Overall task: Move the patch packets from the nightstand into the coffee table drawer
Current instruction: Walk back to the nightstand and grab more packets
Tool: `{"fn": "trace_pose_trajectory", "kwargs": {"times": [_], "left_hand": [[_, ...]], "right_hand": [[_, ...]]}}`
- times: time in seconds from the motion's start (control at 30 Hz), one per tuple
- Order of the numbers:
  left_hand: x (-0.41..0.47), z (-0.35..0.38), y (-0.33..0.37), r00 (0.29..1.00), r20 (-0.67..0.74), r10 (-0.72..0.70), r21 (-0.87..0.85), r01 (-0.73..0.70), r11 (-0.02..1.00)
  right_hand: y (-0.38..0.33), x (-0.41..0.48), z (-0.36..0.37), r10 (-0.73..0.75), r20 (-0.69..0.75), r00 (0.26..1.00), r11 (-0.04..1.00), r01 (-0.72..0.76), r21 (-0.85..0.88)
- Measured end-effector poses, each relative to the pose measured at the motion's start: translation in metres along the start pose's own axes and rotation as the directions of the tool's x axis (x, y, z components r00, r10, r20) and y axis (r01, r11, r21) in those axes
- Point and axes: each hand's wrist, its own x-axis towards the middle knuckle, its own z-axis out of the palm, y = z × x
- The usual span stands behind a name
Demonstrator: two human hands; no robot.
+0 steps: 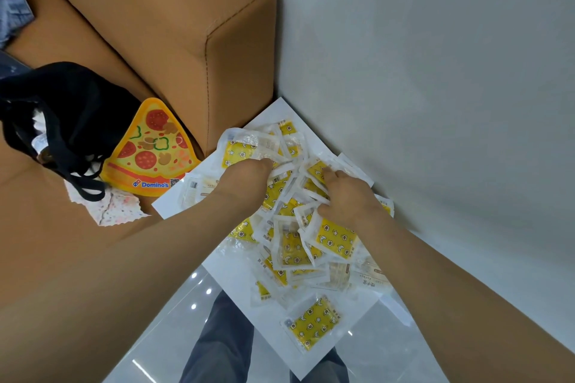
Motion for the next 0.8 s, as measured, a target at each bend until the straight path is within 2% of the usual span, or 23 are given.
{"fn": "trace_pose_trajectory", "kwargs": {"times": [0.13, 0.43, 0.5, 0.63, 0.8], "left_hand": [[-0.001, -0.001, 0.002, 1.000, 0.000, -0.015, 0.008, 0.015, 1.000], [-0.002, 0.000, 0.004, 0.999, 0.002, -0.036, 0.023, 0.036, 0.999], [-0.001, -0.001, 0.003, 0.998, -0.011, -0.063, 0.008, 0.063, 0.998], [-0.005, -0.005, 0.005, 0.995, -0.059, -0.082, -0.046, 0.079, 0.996], [-0.024, -0.013, 0.009, 0.991, -0.110, -0.069, -0.098, 0.059, 0.993]], "right_hand": [[0.000, 0.001, 0.003, 0.004, 0.010, 1.000, 1.000, -0.003, -0.030], [0.010, -0.005, -0.007, 0.021, -0.149, 0.989, 0.998, -0.013, 0.056], [0.012, -0.008, -0.012, 0.073, -0.151, 0.986, 0.986, -0.049, 0.157], [0.012, -0.024, -0.017, 0.176, -0.144, 0.974, 0.893, -0.096, 0.440], [0.005, -0.052, -0.025, 0.213, -0.132, 0.968, 0.825, -0.105, 0.555]]}}
